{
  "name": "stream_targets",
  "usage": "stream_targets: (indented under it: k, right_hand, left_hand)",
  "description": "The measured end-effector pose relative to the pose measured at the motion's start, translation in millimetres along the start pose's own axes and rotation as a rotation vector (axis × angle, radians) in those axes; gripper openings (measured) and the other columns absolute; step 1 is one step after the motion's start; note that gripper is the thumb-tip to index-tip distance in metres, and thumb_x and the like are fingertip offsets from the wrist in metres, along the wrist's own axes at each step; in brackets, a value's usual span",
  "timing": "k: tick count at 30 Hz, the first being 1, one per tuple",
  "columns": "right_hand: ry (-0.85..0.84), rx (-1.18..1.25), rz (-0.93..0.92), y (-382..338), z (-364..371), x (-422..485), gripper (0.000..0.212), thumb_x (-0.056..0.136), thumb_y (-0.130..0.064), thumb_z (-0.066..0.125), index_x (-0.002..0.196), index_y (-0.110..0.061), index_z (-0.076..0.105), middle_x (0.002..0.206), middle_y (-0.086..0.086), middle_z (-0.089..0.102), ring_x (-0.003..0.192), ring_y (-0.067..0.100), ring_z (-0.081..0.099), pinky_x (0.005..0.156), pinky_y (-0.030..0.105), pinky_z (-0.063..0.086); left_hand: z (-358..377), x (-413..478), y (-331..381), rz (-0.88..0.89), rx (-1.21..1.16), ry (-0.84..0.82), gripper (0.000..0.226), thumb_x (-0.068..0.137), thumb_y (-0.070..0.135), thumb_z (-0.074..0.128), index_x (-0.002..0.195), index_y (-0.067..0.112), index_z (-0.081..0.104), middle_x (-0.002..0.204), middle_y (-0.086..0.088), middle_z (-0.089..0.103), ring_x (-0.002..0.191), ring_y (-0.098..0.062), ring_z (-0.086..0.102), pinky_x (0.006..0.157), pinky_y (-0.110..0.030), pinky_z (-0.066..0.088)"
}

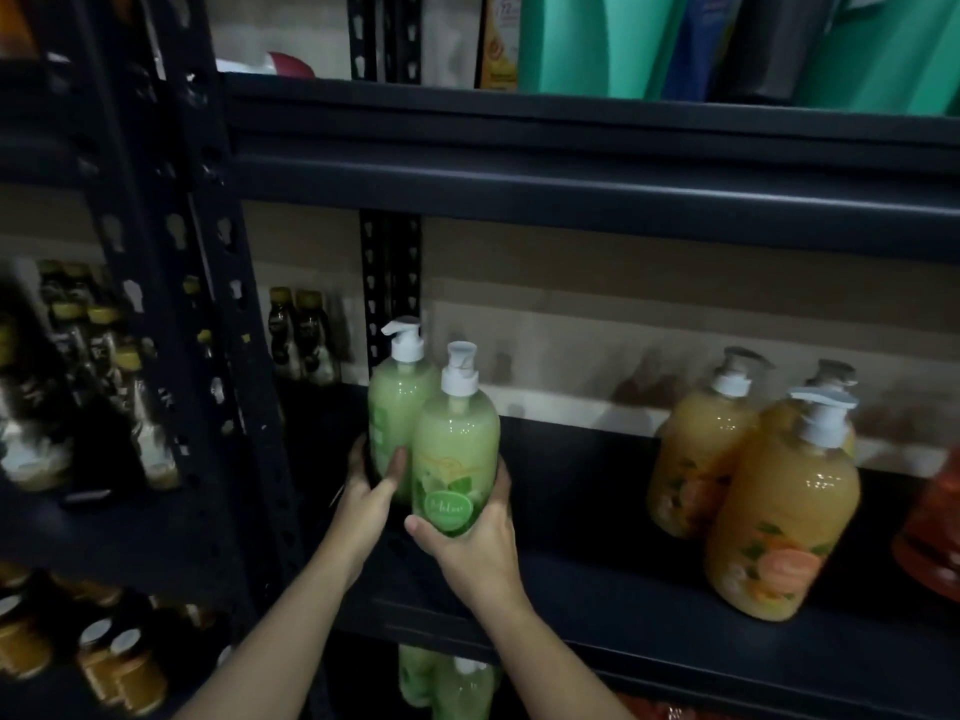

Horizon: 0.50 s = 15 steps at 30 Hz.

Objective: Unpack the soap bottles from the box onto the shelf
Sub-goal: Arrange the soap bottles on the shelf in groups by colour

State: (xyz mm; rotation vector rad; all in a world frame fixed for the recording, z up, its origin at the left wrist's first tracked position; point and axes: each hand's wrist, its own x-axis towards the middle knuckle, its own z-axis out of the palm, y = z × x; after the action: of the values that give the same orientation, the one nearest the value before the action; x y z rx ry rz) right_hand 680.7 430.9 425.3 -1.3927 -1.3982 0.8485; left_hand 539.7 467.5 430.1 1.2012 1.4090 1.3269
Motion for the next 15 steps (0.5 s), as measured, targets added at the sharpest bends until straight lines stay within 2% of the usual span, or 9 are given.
stream_targets:
  k: [5,7,9,11,15]
  right_hand:
    - [0.062,0.017,0.012,10.0,7.8,6.6,0.115,0.052,-0.043,0.09,0.146,-0.033,0.024,0.128,-0.012,0.053,0.12,0.009,0.053,0.098,0.034,0.052]
    - [0.085,0.019,0.018,13.5,9.3,7.9,0.112,0.051,-0.044,0.09,0.143,-0.032,0.029,0.124,-0.013,0.055,0.118,0.008,0.054,0.098,0.034,0.053]
    - [0.093,0.025,0.021,14.0,8.8,7.5,0.11,0.05,-0.044,0.09,0.141,-0.033,0.031,0.122,-0.014,0.055,0.116,0.007,0.055,0.097,0.033,0.053]
    - [0.1,0.031,0.027,13.7,8.0,7.0,0.107,0.049,-0.044,0.09,0.139,-0.035,0.033,0.119,-0.015,0.056,0.114,0.006,0.055,0.095,0.033,0.054]
    - [0.109,0.026,0.037,17.6,-2.6,8.4,0.104,0.048,-0.046,0.09,0.136,-0.039,0.034,0.117,-0.016,0.057,0.11,0.006,0.057,0.093,0.032,0.055]
  left_hand:
    - [7.3,12.6,-3.0,0.039,0.009,-0.002,0.079,0.092,0.052,0.052,0.156,0.035,0.009,0.144,0.007,0.044,0.134,-0.016,0.043,0.105,-0.028,0.034]
    - [10.0,16.3,-7.0,0.071,0.07,0.014,0.077,0.095,0.051,0.051,0.157,0.031,0.01,0.147,0.005,0.044,0.134,-0.017,0.043,0.106,-0.028,0.034]
    - [10.5,16.6,-10.0,0.097,0.135,0.058,0.082,0.092,0.06,0.051,0.156,0.028,0.013,0.151,-0.002,0.043,0.136,-0.023,0.044,0.107,-0.031,0.036]
    - [10.5,15.5,-11.3,0.123,0.163,0.088,0.085,0.088,0.064,0.052,0.155,0.023,0.019,0.15,-0.006,0.043,0.135,-0.025,0.045,0.104,-0.03,0.036]
    - [14.4,14.5,-10.8,0.157,0.172,0.101,0.071,0.096,0.043,0.054,0.154,0.015,0.024,0.149,-0.011,0.044,0.134,-0.028,0.045,0.097,-0.025,0.033]
